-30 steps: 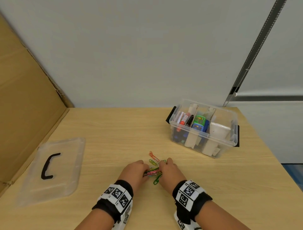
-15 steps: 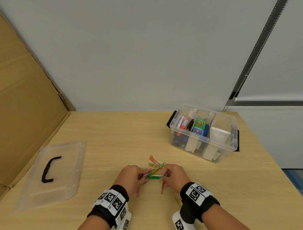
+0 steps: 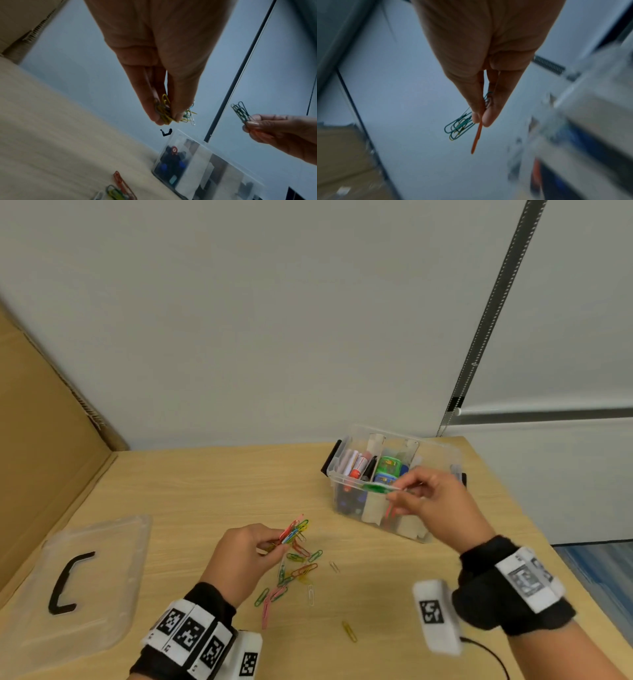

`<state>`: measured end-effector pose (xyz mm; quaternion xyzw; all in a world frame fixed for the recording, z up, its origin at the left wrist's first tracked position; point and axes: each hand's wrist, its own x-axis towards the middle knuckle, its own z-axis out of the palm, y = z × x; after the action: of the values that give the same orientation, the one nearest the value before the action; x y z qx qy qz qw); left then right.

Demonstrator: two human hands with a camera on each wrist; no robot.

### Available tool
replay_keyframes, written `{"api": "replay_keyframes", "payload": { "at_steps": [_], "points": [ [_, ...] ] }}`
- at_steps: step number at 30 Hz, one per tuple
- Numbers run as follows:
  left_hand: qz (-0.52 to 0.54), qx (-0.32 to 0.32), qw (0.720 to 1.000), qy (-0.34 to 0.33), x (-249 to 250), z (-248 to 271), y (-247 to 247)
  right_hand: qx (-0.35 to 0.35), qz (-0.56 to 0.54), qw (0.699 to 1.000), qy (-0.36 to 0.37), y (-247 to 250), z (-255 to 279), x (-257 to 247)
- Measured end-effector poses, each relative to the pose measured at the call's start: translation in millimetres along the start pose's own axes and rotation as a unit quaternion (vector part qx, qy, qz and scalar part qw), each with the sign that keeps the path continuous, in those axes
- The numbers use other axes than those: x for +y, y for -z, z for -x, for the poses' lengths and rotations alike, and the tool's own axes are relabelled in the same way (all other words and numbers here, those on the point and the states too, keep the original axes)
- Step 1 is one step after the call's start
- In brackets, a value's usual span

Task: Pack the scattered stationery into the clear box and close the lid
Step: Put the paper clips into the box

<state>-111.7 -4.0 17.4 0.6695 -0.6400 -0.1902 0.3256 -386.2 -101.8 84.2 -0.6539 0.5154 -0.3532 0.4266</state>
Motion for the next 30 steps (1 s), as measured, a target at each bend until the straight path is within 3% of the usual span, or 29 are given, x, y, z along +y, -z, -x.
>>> {"api": "replay_keyframes", "payload": {
  "at_steps": [4,7,12,16,18,20,23,25,30],
  "points": [
    [0.001,0.004,1.000,-0.003,4,-1,-1,0.077,0.057,0.995,-0.004,49,-14,-2],
    [-0.005,-0.002,1.000,0.001,5,2,-4,0.093,0.217,0.971,-0.016,69,-31,10],
    [-0.012,-0.012,1.000,0.015,5,7,-7,-0.010,0.475,0.879,-0.044,51,-73,27],
    [-0.010,-0.016,0.999,0.029,8,11,-6,-0.072,0.515,0.851,-0.070,32,-94,36],
    [-0.006,-0.019,0.999,0.032,8,14,-6,-0.113,0.488,0.862,-0.082,32,-96,40],
    [0.000,-0.018,0.999,0.029,9,16,-7,-0.102,0.427,0.897,-0.054,37,-91,42],
    [0.008,-0.022,0.999,0.035,11,17,-10,0.055,0.333,0.941,0.026,48,-68,53],
    [0.019,-0.024,0.999,0.030,17,17,-14,0.152,0.301,0.940,0.058,54,-50,74],
    [0.048,-0.048,0.998,-0.011,59,-1,-27,0.159,0.247,0.953,0.080,48,-23,126]
  ]
}}
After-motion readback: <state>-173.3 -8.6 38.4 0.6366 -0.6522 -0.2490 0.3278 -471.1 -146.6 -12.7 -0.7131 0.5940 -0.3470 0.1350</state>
